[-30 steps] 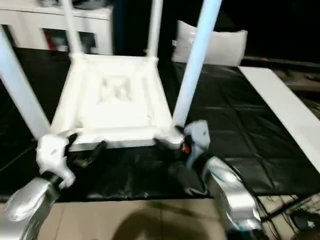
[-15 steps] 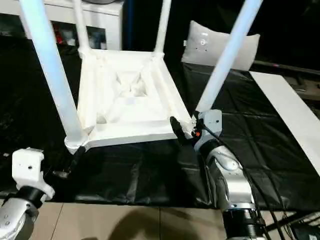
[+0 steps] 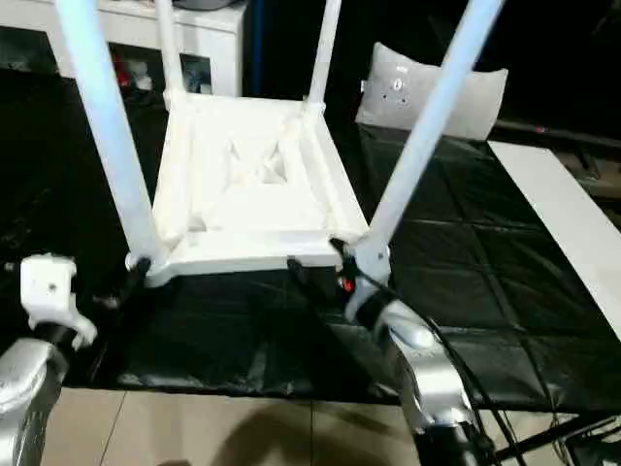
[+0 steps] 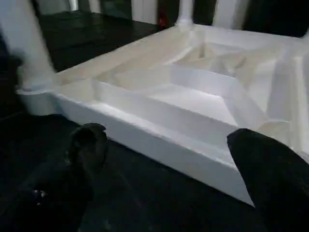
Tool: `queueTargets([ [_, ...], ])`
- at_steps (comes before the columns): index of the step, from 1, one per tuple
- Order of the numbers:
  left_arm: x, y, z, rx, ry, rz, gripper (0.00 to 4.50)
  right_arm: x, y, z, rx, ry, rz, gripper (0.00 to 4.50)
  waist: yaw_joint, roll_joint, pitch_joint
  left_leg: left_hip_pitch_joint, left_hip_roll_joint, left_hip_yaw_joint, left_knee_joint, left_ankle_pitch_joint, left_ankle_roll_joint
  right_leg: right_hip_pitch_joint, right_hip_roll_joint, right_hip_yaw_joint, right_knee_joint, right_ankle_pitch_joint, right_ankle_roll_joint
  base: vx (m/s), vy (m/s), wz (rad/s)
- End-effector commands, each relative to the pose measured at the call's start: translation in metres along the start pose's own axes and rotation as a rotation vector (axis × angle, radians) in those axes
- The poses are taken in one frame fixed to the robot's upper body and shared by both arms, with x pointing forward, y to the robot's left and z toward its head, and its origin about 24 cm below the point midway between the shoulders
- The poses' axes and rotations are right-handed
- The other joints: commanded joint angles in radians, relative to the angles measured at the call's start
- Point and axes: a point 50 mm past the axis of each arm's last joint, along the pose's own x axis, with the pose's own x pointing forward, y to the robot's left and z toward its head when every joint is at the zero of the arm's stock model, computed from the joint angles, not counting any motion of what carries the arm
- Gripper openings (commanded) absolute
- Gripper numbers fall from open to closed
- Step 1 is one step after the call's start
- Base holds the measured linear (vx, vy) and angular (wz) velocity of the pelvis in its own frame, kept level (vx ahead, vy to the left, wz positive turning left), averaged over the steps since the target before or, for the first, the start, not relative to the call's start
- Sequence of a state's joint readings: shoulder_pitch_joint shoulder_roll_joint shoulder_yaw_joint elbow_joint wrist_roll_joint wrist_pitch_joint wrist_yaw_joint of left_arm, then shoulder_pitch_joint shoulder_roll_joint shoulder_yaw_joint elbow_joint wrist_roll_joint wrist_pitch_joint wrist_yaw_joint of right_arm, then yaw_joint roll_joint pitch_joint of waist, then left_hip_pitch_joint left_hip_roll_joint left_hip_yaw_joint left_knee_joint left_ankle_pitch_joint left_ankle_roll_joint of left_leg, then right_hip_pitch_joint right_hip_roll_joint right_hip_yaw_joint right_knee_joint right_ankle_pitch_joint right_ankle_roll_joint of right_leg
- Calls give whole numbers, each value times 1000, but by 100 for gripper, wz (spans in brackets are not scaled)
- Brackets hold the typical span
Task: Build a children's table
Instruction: Flip table
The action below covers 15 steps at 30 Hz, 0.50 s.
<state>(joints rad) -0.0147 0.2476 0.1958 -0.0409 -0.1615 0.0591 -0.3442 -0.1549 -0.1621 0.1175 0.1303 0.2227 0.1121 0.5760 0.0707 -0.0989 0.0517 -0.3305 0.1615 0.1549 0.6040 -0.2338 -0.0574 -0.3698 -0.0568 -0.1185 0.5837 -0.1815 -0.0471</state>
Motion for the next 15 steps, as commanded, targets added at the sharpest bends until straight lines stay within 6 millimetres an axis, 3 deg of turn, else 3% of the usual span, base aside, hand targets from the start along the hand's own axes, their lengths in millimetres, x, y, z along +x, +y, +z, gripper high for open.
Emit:
queueTargets([
  [1,5,-9,6,-8,-36,-47,374,-2,-1,2,-11,6,5,450,1,19,-43,-5,92,-32,-94,-175,4,39,-122,87,-64,-247,-121,0,0,0],
  [2,7,-15,9,-16,-46,-73,363,-3,-2,1,-12,10,10,450,0,17,-42,-6,93,-32,-95,-176,5,39,-122,87,-65,-255,-118,0,0,0],
  [5,10,-24,14,-6,-50,-110,332,-1,-3,0,-40,26,15,450,-1,30,-45,-5,93,-30,-92,-156,0,38,-120,87,-59,-217,-133,0,0,0],
  [7,15,-21,18,1,-53,-79,325,-1,-4,2,-51,25,10,450,-5,25,-47,-4,91,-28,-90,-152,4,38,-117,87,-58,-198,-136,0,0,0],
  [15,28,-20,26,28,-34,-51,240,4,-2,5,-69,35,98,450,-3,28,-48,-6,91,-31,-89,-146,10,41,-117,83,-56,-193,-137,0,0,0],
])
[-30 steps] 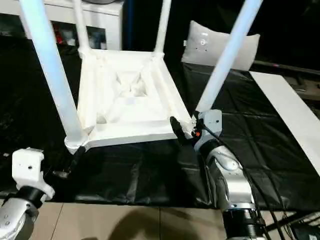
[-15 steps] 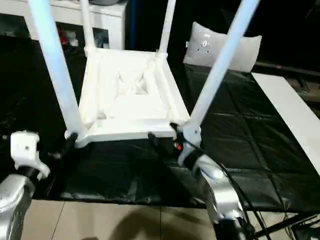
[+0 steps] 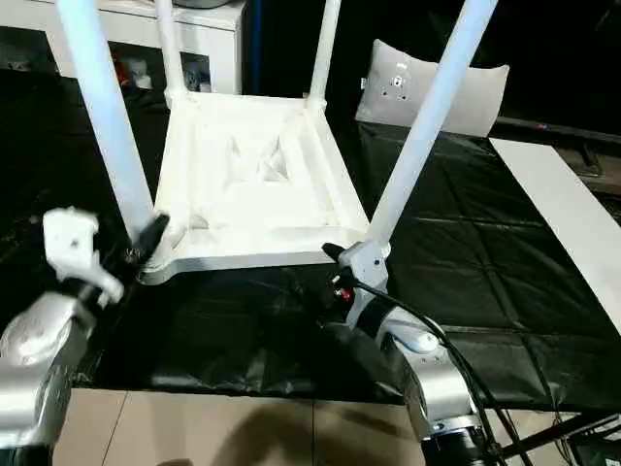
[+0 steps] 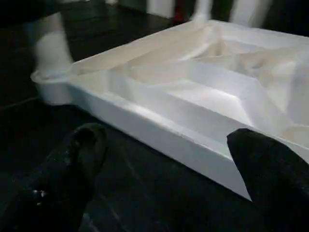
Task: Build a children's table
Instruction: Flip table
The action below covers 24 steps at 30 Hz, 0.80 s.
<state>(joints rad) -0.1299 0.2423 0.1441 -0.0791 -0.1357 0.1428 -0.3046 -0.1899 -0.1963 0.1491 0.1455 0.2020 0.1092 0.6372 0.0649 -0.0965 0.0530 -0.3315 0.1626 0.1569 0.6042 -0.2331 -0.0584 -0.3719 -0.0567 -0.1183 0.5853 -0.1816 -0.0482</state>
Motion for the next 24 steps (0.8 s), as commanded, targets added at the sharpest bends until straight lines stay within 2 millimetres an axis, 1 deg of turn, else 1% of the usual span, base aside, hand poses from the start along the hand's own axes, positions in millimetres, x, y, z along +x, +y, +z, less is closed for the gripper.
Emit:
queueTargets([
  [1,3,-6,-1,5,27,-16,240,1,-3,1,-8,10,29,450,3,27,-48,-6,89,-32,-88,-146,14,43,-118,84,-59,-193,-139,0,0,0],
  [3,5,-8,0,-1,42,-15,218,5,-5,1,-17,18,38,450,7,29,-49,-5,89,-32,-87,-141,16,44,-120,84,-59,-195,-144,0,0,0],
  [4,6,-9,1,-8,51,-4,208,7,-5,2,-16,15,45,450,8,32,-50,-5,91,-33,-87,-135,11,44,-120,83,-55,-183,-155,0,0,0],
  [5,6,-9,1,-8,51,-4,204,7,-5,2,-16,15,45,450,7,30,-51,-4,91,-32,-87,-136,11,43,-118,83,-55,-178,-158,0,0,0],
  [6,7,-9,2,-13,57,6,199,8,-6,2,-15,12,50,450,10,30,-49,-4,91,-31,-86,-134,11,43,-119,83,-55,-174,-159,0,0,0],
  [7,8,-9,1,-45,77,35,196,10,-6,3,-18,8,57,450,14,40,-49,-2,90,-31,-86,-138,11,42,-118,83,-55,-175,-160,0,0,0],
  [8,8,-8,0,-74,96,54,194,11,-6,3,-21,7,61,450,13,38,-49,-2,93,-30,-87,-142,5,42,-118,84,-54,-172,-163,0,0,0],
  [9,9,-9,0,-118,110,79,194,12,-6,4,-21,2,65,450,17,36,-49,-2,92,-29,-85,-141,2,42,-118,84,-53,-168,-169,0,0,0],
  [10,9,-9,0,-137,115,87,194,11,-5,5,-17,-1,67,450,19,35,-48,-3,92,-30,-86,-143,3,44,-120,84,-54,-175,-169,0,0,0],
  [11,9,-10,0,-213,128,121,194,11,-4,6,-2,-15,75,450,22,34,-47,-5,90,-28,-84,-151,5,45,-122,86,-55,-200,-165,0,0,0],
  [12,9,-10,0,-250,131,137,194,10,-4,7,5,-21,80,450,25,33,-45,-6,88,-27,-83,-161,8,45,-123,86,-60,-237,-159,0,0,0],
  [13,10,-11,-1,-336,139,181,194,9,-3,9,15,-29,92,450,25,32,-45,-7,88,-29,-84,-164,12,44,-122,85,-63,-256,-151,0,0,0],
  [14,10,-11,-1,-336,139,181,194,9,-3,9,15,-29,92,450,26,26,-45,-9,86,-28,-82,-158,19,46,-123,84,-66,-285,-140,0,0,0],
  [15,11,-12,-2,-413,148,212,194,6,-2,10,25,-30,110,450,25,17,-43,-9,83,-26,-81,-160,31,42,-119,82,-71,-321,-122,0,0,0],
  [16,12,-13,-3,-498,156,241,194,4,0,13,48,-38,133,450,26,20,-43,-11,80,-26,-80,-157,33,44,-120,83,-70,-340,-116,0,0,0],
  [17,13,-14,-3,-550,163,256,194,2,1,15,64,-43,151,450,30,18,-40,-10,79,-25,-78,-158,43,42,-121,81,-77,-385,-99,0,0,0],
  [18,13,-14,-4,-590,169,258,194,0,2,18,87,-53,169,450,29,11,-37,-10,74,-23,-75,-166,53,40,-119,77,-85,-446,-76,0,0,0],
  [19,13,-15,-4,-611,175,258,194,-1,2,19,102,-60,181,450,30,15,-36,-11,66,-22,-72,-170,55,35,-119,73,-94,-516,-46,0,0,0],
  [20,12,-16,-5,-632,189,252,195,-3,2,19,111,-58,187,450,29,14,-35,-11,64,-21,-70,-173,55,33,-118,70,-99,-549,-30,0,0,0],
  [21,11,-18,-6,-652,201,245,195,-5,3,19,117,-54,194,450,31,16,-36,-10,63,-21,-69,-175,51,29,-117,66,-107,-588,-4,0,0,0],
  [22,11,-18,-6,-652,201,245,195,-5,3,19,117,-54,194,450,30,17,-35,-8,65,-23,-70,-180,47,26,-116,65,-109,-597,4,0,0,0],
  [23,10,-20,-7,-684,215,236,195,-7,3,18,121,-49,201,450,28,18,-36,-10,65,-25,-72,-188,44,24,-113,62,-111,-595,17,0,0,0],
  [24,7,-26,-10,-703,258,189,195,-9,-1,13,129,-26,173,450,27,18,-39,-9,72,-28,-75,-191,36,26,-113,61,-108,-570,16,0,0,0],
])
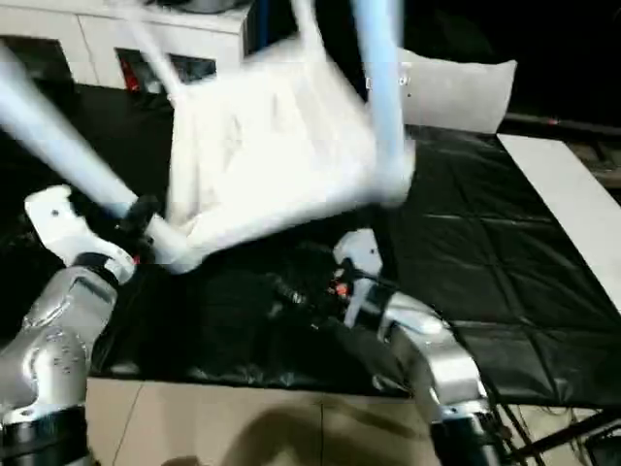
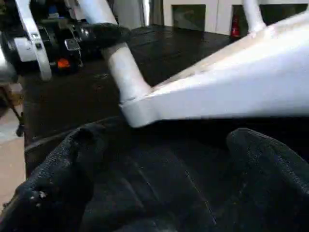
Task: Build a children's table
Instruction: Flip table
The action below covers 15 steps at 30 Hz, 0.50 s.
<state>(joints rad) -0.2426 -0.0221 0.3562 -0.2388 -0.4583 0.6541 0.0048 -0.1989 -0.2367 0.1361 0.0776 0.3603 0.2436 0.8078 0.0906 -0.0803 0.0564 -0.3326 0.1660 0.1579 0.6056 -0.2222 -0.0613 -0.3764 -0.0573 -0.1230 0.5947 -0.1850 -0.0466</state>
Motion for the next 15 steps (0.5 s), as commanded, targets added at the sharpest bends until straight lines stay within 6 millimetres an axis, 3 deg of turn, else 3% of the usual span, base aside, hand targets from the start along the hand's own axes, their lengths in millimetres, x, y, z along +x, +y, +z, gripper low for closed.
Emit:
queueTargets([
  [1,-2,1,-22,-68,130,-9,195,-5,-4,2,2,4,-21,450,2,3,-42,-8,72,-32,-80,-207,38,29,-110,65,-117,-534,8,0,0,0],
  [4,-4,-4,-26,-83,170,-31,195,-5,-14,-1,18,28,-110,450,2,1,-47,-8,76,-34,-83,-190,39,32,-111,69,-107,-452,-15,0,0,0],
  [6,-4,-8,-27,-98,189,-51,195,1,-23,0,41,4,-204,450,-3,0,-48,-9,77,-34,-86,-179,28,33,-114,72,-98,-412,-41,0,0,0],
  [9,-1,-14,-27,-120,210,-76,195,13,-27,7,78,-55,-238,450,2,-2,-51,-11,73,-29,-83,-142,37,38,-113,75,-93,-362,-51,0,0,0],
  [12,-1,-15,-27,-128,218,-86,195,18,-30,10,104,-84,-251,450,5,-1,-52,-10,74,-28,-84,-122,40,38,-113,77,-88,-341,-59,0,0,0],
  [13,-1,-15,-27,-133,222,-87,195,20,-33,11,114,-90,-271,450,7,-8,-52,-9,77,-26,-84,-119,39,38,-113,77,-88,-335,-59,0,0,0],
  [15,-2,-15,-27,-136,229,-90,195,24,-38,13,160,-106,-300,450,8,-2,-51,-7,77,-27,-86,-125,33,37,-113,77,-86,-338,-67,0,0,0],
])
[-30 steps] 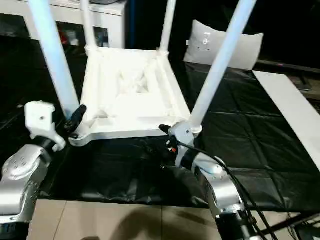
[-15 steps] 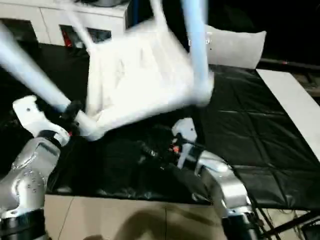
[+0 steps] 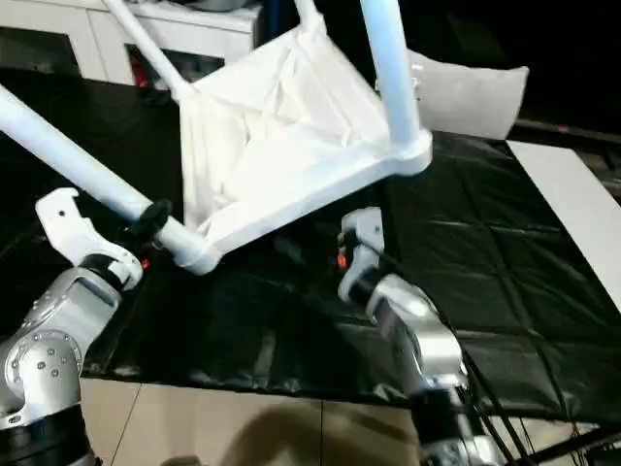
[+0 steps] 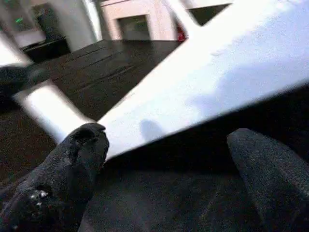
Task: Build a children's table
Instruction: Flip table
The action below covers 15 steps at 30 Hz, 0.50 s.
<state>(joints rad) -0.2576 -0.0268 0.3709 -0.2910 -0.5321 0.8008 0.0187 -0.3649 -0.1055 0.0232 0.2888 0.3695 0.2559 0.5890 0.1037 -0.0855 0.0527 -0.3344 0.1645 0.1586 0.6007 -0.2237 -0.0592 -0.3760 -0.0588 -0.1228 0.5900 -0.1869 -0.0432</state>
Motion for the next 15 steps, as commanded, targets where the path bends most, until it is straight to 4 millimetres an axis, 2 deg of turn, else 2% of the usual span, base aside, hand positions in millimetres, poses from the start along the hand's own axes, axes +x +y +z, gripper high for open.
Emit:
queueTargets([
  [1,3,-4,-26,-92,145,-40,195,2,-8,6,43,-27,-41,450,-5,3,-47,-3,78,-26,-80,-128,27,36,-111,77,-82,-336,-69,0,0,0],
  [2,3,-4,-27,-91,147,-42,195,4,-8,6,52,-32,-41,450,-6,-1,-48,-6,79,-28,-82,-128,25,38,-112,77,-78,-332,-70,0,0,0],
  [6,4,-6,-30,-86,175,-69,195,19,-13,12,101,-86,-82,450,-7,5,-46,-4,78,-25,-82,-146,14,35,-115,79,-84,-364,-64,0,0,0],
  [8,4,-7,-31,-79,181,-77,195,25,-16,16,167,-141,-113,450,-6,7,-49,-3,78,-24,-82,-133,11,35,-115,80,-81,-341,-66,0,0,0],
  [12,6,-7,-31,-71,192,-86,195,36,-18,24,303,-244,-103,450,-8,13,-53,-3,81,-23,-82,-110,19,36,-110,81,-63,-223,-107,0,0,0],
  [13,6,-7,-32,-66,199,-92,195,40,-19,26,332,-261,-103,450,-5,17,-53,-2,80,-21,-80,-114,21,37,-111,81,-63,-220,-117,0,0,0],
  [15,7,-7,-32,-58,208,-100,195,46,-19,27,368,-277,-106,450,-4,16,-50,-1,79,-19,-81,-130,19,36,-111,81,-68,-251,-121,0,0,0],
])
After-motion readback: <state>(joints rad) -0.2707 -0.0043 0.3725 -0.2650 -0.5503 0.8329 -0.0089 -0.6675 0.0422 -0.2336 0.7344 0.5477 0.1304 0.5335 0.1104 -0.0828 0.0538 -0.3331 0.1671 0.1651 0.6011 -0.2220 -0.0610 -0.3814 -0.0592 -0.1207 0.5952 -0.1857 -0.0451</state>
